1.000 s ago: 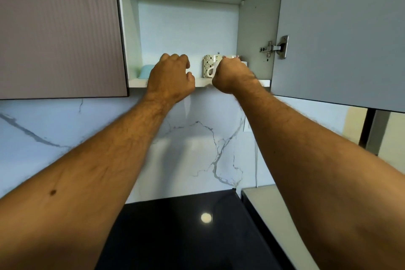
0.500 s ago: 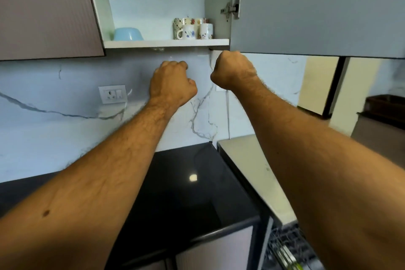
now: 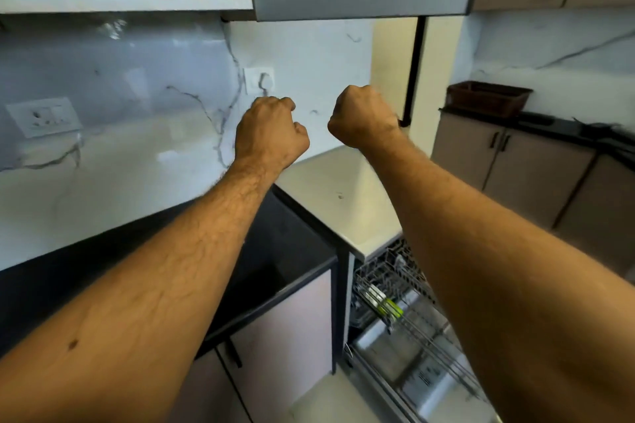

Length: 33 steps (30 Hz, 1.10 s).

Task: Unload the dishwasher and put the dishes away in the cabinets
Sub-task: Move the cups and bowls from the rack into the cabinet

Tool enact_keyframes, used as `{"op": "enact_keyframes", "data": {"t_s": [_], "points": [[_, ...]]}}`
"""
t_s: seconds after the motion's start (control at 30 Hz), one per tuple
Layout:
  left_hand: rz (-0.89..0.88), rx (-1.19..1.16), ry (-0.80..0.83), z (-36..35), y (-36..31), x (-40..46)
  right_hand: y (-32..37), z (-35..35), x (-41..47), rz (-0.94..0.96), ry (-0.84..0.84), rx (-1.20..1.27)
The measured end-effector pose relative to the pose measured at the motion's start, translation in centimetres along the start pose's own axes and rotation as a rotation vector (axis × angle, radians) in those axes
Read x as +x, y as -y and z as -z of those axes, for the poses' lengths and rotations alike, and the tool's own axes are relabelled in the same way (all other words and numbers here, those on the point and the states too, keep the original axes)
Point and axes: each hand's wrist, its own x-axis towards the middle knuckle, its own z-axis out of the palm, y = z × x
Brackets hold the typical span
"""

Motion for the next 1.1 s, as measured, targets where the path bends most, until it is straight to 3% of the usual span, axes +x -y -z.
{"op": "enact_keyframes", "data": {"t_s": [0.57, 1.1], "points": [[-0.091, -0.180, 0.234, -8.9, -14.4, -10.1, -18.8, 0.8, -11.6, -0.229, 0.054, -0.143], [-0.039, -0.163, 0.465, -21.6, -30.6, -16.7, -41.0, 0.0, -16.4, -0.308, 0.286, -0.113]]}}
